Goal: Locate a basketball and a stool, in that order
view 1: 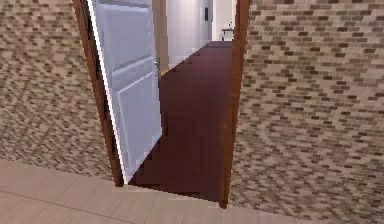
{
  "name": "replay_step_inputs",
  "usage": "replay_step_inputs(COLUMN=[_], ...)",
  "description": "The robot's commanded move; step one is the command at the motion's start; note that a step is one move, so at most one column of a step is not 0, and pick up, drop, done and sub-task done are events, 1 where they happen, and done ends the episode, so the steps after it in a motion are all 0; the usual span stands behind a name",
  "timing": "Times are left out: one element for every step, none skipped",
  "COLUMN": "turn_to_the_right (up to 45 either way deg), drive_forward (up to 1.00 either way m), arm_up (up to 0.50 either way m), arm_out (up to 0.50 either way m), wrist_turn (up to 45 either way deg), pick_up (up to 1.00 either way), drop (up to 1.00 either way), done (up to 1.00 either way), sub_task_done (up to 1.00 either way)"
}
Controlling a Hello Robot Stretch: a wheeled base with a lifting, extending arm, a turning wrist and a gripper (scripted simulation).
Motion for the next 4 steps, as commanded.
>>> replay_step_inputs(turn_to_the_right=[-3.0, 0.0, 0.0, 9.0], drive_forward=[0.00, 1.00, 0.55, 0.00], arm_up=[0.00, 0.00, 0.00, 0.00], arm_out=[0.00, 0.00, 0.00, 0.00], wrist_turn=[0.0, 0.0, 0.0, 0.0], pick_up=[0.00, 0.00, 0.00, 0.00], drop=[0.00, 0.00, 0.00, 0.00], done=[0.00, 0.00, 0.00, 0.00], sub_task_done=[0.00, 0.00, 0.00, 0.00])
